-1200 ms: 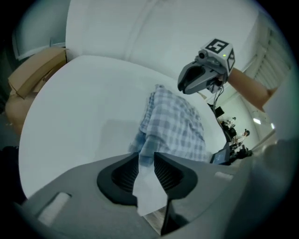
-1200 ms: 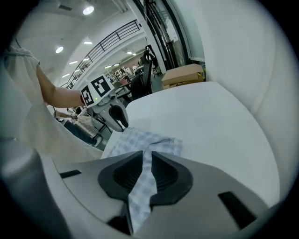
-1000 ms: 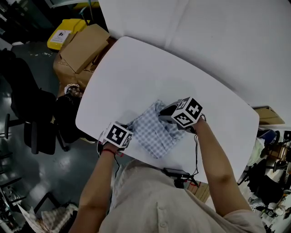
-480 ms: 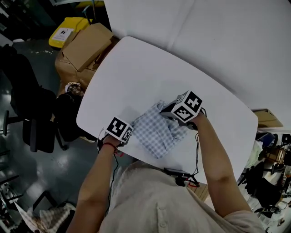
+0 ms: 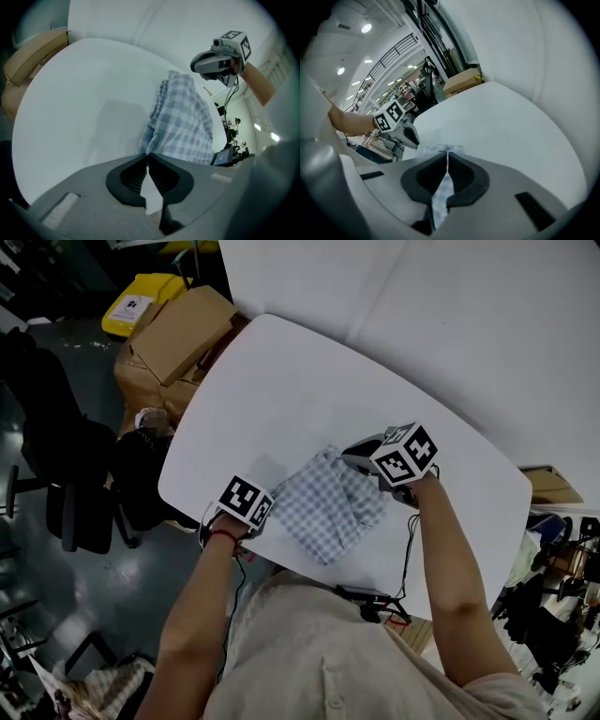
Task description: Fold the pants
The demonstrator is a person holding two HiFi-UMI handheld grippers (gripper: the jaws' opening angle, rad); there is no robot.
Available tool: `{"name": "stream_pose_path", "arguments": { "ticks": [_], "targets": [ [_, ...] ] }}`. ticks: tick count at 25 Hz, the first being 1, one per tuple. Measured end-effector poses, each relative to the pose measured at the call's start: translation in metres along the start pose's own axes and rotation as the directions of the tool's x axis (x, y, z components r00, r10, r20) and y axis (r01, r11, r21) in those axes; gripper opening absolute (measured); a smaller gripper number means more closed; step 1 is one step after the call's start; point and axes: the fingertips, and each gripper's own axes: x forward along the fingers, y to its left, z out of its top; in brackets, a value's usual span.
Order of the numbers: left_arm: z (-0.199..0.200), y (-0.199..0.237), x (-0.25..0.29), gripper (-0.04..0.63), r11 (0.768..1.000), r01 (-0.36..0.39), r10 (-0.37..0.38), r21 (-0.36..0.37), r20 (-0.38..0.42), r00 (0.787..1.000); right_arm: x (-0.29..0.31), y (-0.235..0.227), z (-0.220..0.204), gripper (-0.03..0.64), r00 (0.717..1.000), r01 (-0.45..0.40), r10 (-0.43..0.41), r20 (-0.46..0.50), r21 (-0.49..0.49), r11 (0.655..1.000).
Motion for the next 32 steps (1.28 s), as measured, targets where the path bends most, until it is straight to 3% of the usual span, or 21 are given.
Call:
{"name": "stream_pose_path", "arguments": {
  "ticks": [6, 7, 10, 15, 19, 23, 28, 32],
  "targets": [
    [0.001, -0.002, 0.003, 0.021, 1.0, 0.004, -0.004, -0.001, -0.016, 1.0, 0.031, 0.01, -0.015, 0.02, 0.987, -0.001, -0.001, -0.16, -0.014, 1.0],
    [0.001, -0.002, 0.003, 0.021, 1.0, 0.006, -0.007, -0.003, -0.017, 1.0, 0.035, 0.019, -0.013, 0.027, 0.986, -0.007, 0.002, -0.167, -0.028, 1.0],
    [0.001, 0.0, 0.003, 0.021, 1.0, 0.01, -0.011, -0.008, -0.023, 1.0, 0.045, 0.039, -0.007, 0.128, 0.985, 0.008, -0.021, -0.169, -0.078, 0.997],
    [0.001, 0.0, 0.004, 0.021, 1.0, 0.014, -0.014, -0.013, -0.027, 1.0, 0.05, 0.035, -0.007, 0.137, 0.989, 0.019, -0.026, -0.144, -0.047, 0.999],
    [0.001, -0.001, 0.004, 0.021, 1.0, 0.018, -0.019, -0.014, -0.026, 0.999, 0.046, 0.026, -0.016, 0.051, 0.994, -0.006, 0.012, -0.113, 0.053, 0.999],
    [0.002, 0.0, 0.005, 0.021, 1.0, 0.015, -0.016, -0.009, -0.033, 0.999, 0.052, 0.025, -0.023, 0.049, 0.994, -0.056, 0.068, -0.083, 0.141, 0.988],
    [0.001, -0.002, 0.004, 0.021, 1.0, 0.029, -0.029, -0.012, -0.038, 0.999, 0.052, 0.028, -0.025, 0.02, 0.989, -0.08, 0.095, -0.112, 0.129, 0.988],
    [0.002, -0.005, -0.007, 0.021, 0.996, 0.088, -0.089, -0.027, -0.011, 0.996, 0.022, 0.013, -0.009, 0.018, 0.99, -0.078, 0.093, -0.108, 0.137, 0.988]
  ]
}}
